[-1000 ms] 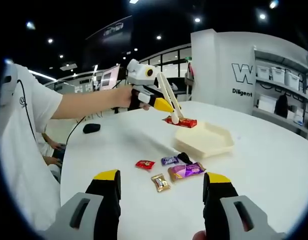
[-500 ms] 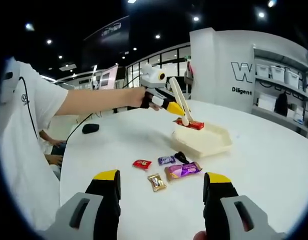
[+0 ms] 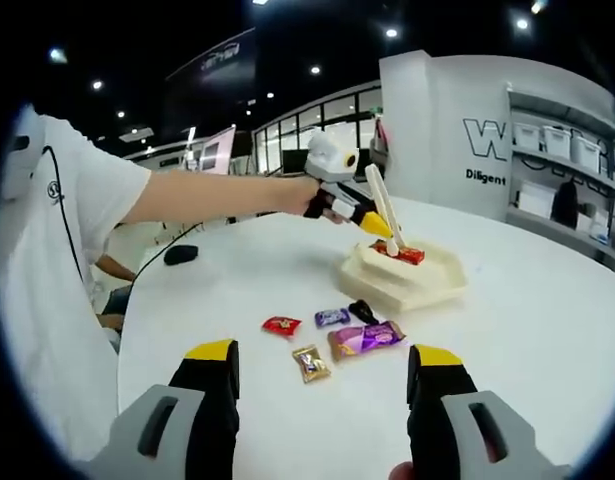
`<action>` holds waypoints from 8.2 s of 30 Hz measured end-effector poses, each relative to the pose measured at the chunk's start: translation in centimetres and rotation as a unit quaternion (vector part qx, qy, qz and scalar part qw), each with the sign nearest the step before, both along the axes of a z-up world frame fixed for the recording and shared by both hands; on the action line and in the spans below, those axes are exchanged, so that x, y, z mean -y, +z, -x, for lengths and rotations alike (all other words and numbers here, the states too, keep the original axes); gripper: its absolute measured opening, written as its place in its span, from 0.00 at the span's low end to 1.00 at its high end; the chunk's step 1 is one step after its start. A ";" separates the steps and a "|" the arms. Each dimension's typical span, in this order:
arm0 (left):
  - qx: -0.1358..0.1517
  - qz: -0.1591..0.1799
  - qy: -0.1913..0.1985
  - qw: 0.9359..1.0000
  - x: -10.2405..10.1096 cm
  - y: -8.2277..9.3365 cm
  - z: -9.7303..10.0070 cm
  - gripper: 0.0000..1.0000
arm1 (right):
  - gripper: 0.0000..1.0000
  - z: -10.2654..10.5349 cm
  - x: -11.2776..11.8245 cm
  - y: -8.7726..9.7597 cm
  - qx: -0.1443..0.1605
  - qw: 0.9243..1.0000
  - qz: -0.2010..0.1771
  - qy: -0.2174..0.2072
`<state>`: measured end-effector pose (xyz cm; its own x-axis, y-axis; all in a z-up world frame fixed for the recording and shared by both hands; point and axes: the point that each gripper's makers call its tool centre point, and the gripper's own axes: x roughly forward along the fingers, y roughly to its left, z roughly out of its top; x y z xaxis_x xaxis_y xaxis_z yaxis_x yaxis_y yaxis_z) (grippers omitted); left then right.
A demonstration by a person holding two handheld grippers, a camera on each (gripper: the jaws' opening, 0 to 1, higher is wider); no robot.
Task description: Place the target food into the container with the food tongs after gripping and lifting it, then release it inside without dropping or visibly crushing the food.
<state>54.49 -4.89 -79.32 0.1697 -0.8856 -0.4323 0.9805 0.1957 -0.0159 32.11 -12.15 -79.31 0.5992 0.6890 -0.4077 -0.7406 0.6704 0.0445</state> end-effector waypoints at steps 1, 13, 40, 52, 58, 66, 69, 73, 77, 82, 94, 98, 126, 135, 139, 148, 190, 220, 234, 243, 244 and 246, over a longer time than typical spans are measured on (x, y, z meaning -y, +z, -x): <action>0.000 -0.002 0.000 1.000 0.0 -0.2 -0.2 0.19 | 0.66 0.0 0.0 0.0 -0.001 1.000 0.000 0.000; 0.017 -0.038 -0.010 0.999 0.2 -2.4 -2.8 0.19 | 0.66 -0.5 0.0 -0.8 -0.010 1.000 0.000 0.000; 0.024 -0.049 -0.032 0.998 0.9 -3.2 -4.5 0.20 | 0.66 -0.9 0.3 -1.4 -0.018 1.000 -0.005 -0.001; 0.037 -0.045 -0.040 0.997 1.3 -3.0 -4.6 0.22 | 0.66 -0.8 0.3 -1.6 -0.021 1.000 -0.002 -0.002; 0.047 -0.060 -0.050 0.996 1.4 -3.6 -4.4 0.21 | 0.66 -0.8 0.4 -1.6 -0.020 1.000 -0.001 -0.002; 0.066 -0.070 -0.064 0.993 1.6 -3.5 -4.5 0.21 | 0.66 -0.8 0.4 -1.7 -0.021 1.000 0.001 -0.003; 0.066 -0.069 -0.062 0.994 1.6 -3.5 -4.4 0.22 | 0.66 -0.8 0.4 -1.6 -0.021 1.000 0.000 -0.003; 0.072 -0.067 -0.058 0.993 1.4 -3.1 -4.3 0.22 | 0.66 -0.9 0.5 -1.6 -0.021 1.000 -0.001 -0.005; 0.081 -0.056 -0.049 0.994 1.1 -2.0 -4.3 0.22 | 0.67 -0.9 0.5 -1.5 -0.019 1.000 -0.002 -0.005; 0.092 -0.051 -0.041 0.994 0.5 -0.7 -3.8 0.22 | 0.67 -0.9 0.5 -1.5 -0.019 1.000 -0.002 -0.007; 0.095 -0.003 -0.013 0.995 -1.4 1.3 -0.6 0.22 | 0.67 -0.8 0.6 -1.4 -0.016 1.000 0.001 -0.011; 0.097 0.003 -0.011 0.995 -1.9 2.0 0.7 0.22 | 0.67 -0.7 0.5 -1.4 -0.014 1.000 0.003 -0.010; 0.054 0.052 0.039 0.996 -3.5 4.7 10.8 0.20 | 0.67 -0.1 0.1 -1.5 -0.007 1.000 0.001 -0.001; 0.041 0.051 0.065 0.996 -2.8 3.7 12.9 0.19 | 0.67 -0.1 0.0 -1.6 -0.008 1.000 0.002 -0.001; 0.024 0.063 0.079 0.995 -2.3 3.4 13.8 0.19 | 0.67 -0.2 0.1 -1.8 -0.009 1.000 0.002 -0.002; -0.009 0.045 0.114 0.992 -1.3 0.2 14.7 0.20 | 0.67 -0.3 0.0 -2.2 -0.012 1.000 0.004 -0.001; -0.028 0.053 0.171 0.983 2.7 -3.0 16.5 0.20 | 0.67 -0.3 0.2 -3.4 -0.025 1.000 0.002 -0.003; 0.133 0.012 -0.016 0.991 4.5 -0.9 16.8 0.20 | 0.67 -0.3 0.7 -3.6 -0.028 1.000 -0.004 -0.007; 0.111 -0.023 -0.090 0.990 4.7 -2.3 16.5 0.22 | 0.67 -0.3 0.9 -3.8 -0.030 0.999 -0.005 -0.010; 0.099 -0.035 -0.108 0.989 4.9 -3.0 16.4 0.22 | 0.67 -0.4 0.9 -4.0 -0.032 0.999 -0.004 -0.011; 0.098 -0.035 -0.108 0.989 4.9 -3.0 16.4 0.22 | 0.67 -0.4 0.9 -4.0 -0.033 0.999 -0.004 -0.011; 0.097 -0.035 -0.109 0.989 4.9 -3.0 16.4 0.22 | 0.67 -0.5 0.9 -4.0 -0.033 0.999 -0.005 -0.011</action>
<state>38.12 -9.76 -82.32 0.0640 -0.8792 -0.4721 0.9828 -0.0266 0.1829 32.57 -13.06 -83.30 0.5866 0.6795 -0.4407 -0.7206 0.6863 0.0990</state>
